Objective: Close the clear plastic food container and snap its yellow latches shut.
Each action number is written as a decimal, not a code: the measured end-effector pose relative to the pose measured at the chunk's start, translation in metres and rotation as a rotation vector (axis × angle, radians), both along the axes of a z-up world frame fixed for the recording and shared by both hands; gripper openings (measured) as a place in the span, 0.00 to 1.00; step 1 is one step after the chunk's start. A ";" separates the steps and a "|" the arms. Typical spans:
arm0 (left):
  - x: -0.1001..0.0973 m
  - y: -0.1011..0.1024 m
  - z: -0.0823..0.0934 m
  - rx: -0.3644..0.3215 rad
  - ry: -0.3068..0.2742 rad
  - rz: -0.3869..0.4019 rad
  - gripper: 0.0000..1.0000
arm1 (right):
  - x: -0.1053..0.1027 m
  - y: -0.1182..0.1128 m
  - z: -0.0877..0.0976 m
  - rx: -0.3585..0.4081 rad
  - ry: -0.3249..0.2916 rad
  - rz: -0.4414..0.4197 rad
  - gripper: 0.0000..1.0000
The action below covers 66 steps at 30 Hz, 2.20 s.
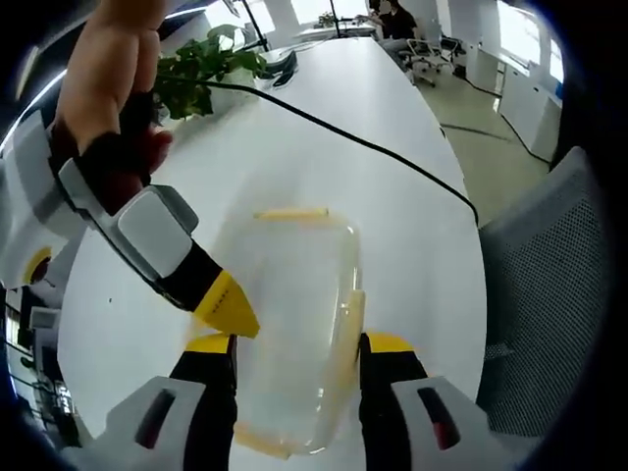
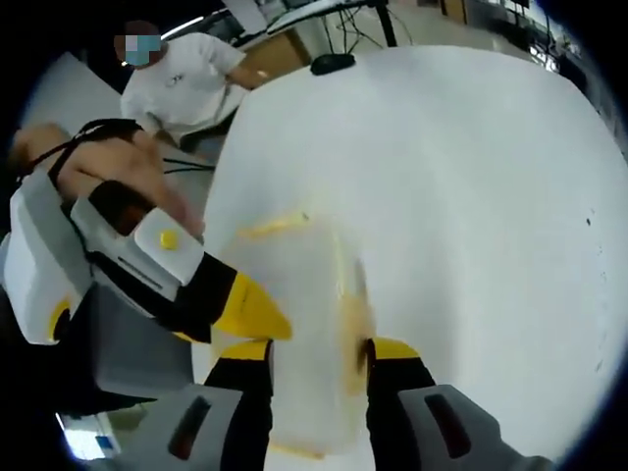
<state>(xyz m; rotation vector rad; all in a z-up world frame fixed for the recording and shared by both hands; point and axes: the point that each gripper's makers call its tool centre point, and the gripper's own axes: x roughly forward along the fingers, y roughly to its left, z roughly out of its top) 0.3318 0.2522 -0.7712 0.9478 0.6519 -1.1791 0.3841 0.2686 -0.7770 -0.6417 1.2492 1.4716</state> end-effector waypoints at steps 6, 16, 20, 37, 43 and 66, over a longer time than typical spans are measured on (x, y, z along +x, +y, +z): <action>0.000 -0.002 -0.001 0.007 0.003 0.003 0.47 | 0.000 -0.001 -0.001 -0.012 0.004 0.001 0.34; 0.000 -0.007 -0.002 0.009 -0.007 0.000 0.46 | 0.002 -0.004 -0.003 -0.030 0.002 0.024 0.32; -0.001 -0.007 -0.003 0.005 0.000 -0.004 0.46 | 0.003 -0.005 -0.004 -0.039 0.005 0.020 0.29; 0.001 -0.004 -0.001 0.010 -0.006 0.005 0.47 | 0.000 -0.003 -0.002 -0.046 0.001 0.009 0.33; 0.001 -0.003 -0.001 0.006 -0.011 0.002 0.47 | 0.003 -0.003 -0.002 -0.047 -0.003 -0.005 0.33; -0.011 -0.009 0.019 -0.139 0.082 -0.046 0.87 | -0.012 -0.002 0.013 0.022 -0.153 -0.032 0.63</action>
